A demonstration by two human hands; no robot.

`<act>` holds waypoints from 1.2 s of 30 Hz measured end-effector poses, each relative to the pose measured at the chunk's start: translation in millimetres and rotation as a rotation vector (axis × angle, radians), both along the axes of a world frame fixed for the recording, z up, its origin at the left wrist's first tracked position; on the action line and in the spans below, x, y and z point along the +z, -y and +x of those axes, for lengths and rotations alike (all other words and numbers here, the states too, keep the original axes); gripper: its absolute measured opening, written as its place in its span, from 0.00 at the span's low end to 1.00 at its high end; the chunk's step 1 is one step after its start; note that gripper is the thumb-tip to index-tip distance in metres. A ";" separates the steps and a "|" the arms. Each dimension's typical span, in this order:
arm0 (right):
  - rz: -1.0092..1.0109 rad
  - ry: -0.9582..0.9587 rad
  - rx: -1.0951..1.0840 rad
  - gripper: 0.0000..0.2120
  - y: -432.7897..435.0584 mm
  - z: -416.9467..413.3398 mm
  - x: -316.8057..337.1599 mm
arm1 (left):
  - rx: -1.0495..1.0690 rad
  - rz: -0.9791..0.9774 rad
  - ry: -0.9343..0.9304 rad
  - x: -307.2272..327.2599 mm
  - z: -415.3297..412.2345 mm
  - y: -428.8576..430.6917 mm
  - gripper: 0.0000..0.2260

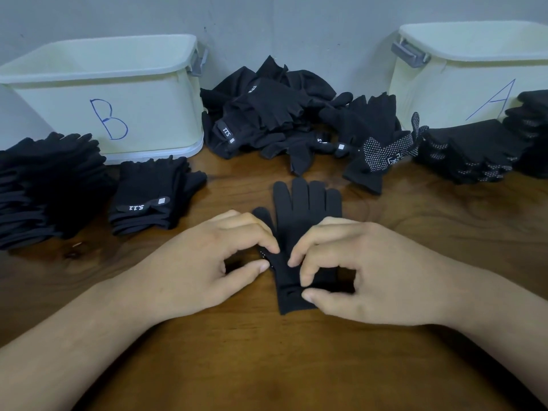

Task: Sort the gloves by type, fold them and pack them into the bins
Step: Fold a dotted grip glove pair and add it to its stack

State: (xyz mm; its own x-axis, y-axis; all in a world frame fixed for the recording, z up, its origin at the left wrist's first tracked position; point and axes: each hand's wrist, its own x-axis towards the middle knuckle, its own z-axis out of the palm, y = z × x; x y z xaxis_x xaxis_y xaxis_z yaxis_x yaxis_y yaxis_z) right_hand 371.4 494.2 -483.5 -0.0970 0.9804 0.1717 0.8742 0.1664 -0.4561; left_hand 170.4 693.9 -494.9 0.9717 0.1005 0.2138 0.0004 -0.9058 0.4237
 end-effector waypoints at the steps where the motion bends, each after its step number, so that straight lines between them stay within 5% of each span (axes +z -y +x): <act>1: 0.001 0.002 0.000 0.05 0.1 0.2 -0.1 | 0.002 0.006 -0.003 -0.3 0.3 0.4 0.10; 10: -0.126 -0.233 -0.040 0.05 1.8 6.9 10.0 | 0.011 0.010 0.014 2.4 1.1 1.7 0.07; 20: -0.197 -0.101 0.033 0.03 1.7 8.0 13.1 | -0.022 0.018 -0.016 3.2 -2.7 -2.9 0.07; 26: -0.089 0.050 0.009 0.08 0.5 -2.0 4.6 | 0.131 -0.250 0.051 3.4 1.7 8.8 0.08; 32: 0.014 0.054 -0.044 0.11 -2.8 -3.6 3.1 | 0.202 -0.229 0.009 3.4 7.6 21.4 0.03; 36: 0.051 0.115 -0.145 0.17 -11.1 -0.7 -6.6 | 0.238 -0.275 -0.041 5.4 5.6 30.1 0.16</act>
